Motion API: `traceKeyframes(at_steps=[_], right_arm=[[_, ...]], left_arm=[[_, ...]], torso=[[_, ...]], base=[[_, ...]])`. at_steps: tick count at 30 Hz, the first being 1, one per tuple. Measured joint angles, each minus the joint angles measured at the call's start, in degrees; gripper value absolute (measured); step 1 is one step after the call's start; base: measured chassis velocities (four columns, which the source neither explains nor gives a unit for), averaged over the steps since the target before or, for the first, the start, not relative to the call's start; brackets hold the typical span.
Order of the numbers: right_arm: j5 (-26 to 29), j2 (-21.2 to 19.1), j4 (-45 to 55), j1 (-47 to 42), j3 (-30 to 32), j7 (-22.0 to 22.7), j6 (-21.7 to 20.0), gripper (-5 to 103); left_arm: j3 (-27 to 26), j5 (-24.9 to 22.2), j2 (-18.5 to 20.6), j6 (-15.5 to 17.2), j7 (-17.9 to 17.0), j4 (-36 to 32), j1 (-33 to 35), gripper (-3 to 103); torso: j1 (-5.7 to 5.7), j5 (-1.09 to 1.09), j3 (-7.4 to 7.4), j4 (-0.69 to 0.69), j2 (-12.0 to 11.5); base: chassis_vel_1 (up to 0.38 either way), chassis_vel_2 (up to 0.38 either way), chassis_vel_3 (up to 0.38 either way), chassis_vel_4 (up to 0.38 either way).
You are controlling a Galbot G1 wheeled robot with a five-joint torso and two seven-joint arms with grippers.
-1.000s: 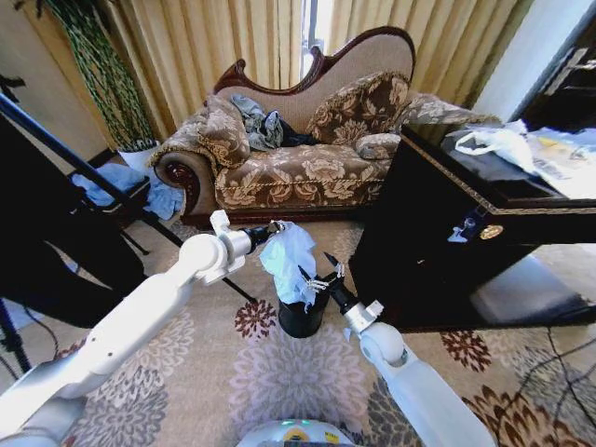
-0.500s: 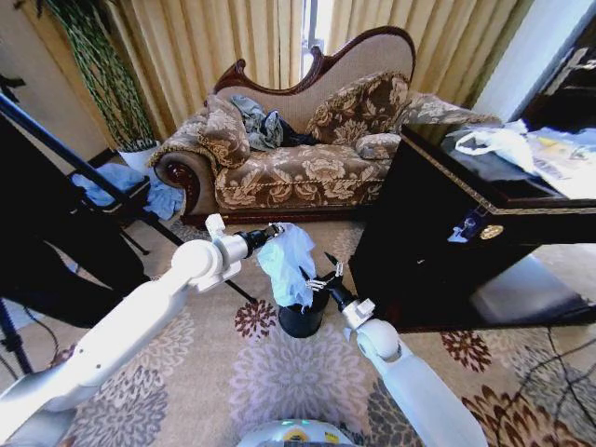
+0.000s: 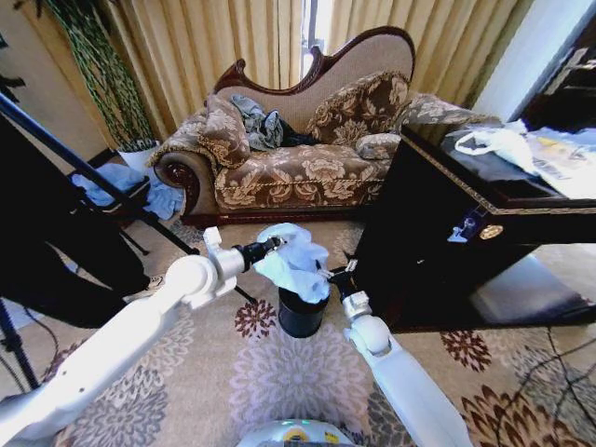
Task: Place a garbage bag over the trash bin.
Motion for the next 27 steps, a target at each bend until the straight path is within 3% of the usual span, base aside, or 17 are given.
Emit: traceKeyframes(at_steps=[4,7,12,19,22,27], right_arm=[[4.09,-0.79,4.56,-1.48,0.97,3.03,3.1,100],[6.98,-2.99,9.29,-6.69,1.21,0.28,5.15,100],[5.59,-4.46,12.76,-15.29,3.18,-1.76,10.03,100],[5.64,-5.08,12.22,-18.25,7.0,-3.22,12.4,100],[7.09,-5.18,12.07,-20.27,8.04,-6.86,14.75,100],[8.77,-4.85,11.57,-21.45,8.27,-10.18,17.78,100]], left_arm=[[-0.74,2.17,-1.35,-0.44,0.68,0.98,2.97,0],[-1.2,2.43,-3.09,-1.4,0.7,2.79,2.8,0],[-1.3,1.87,-6.14,-3.32,0.33,5.56,0.49,0],[0.56,1.31,-9.78,-4.63,-0.94,8.9,-1.4,0],[1.86,1.75,-13.51,-5.02,-1.72,12.18,-3.02,0],[3.34,2.05,-16.04,-5.87,-3.16,15.04,-5.14,0]], torso=[[0.0,-0.01,0.0,0.04,0.0],[0.0,-0.02,0.0,0.01,0.0],[0.0,0.01,-0.01,-0.03,0.0],[0.0,0.0,0.0,0.0,0.0],[0.0,0.01,0.0,0.0,0.0],[0.0,0.01,0.0,0.0,0.0]], base=[[0.0,0.0,0.0,0.0],[0.0,0.0,0.0,0.0],[0.0,0.0,0.0,0.0],[0.0,0.0,0.0,0.0],[0.0,0.0,0.0,0.0],[0.0,0.0,0.0,0.0]])
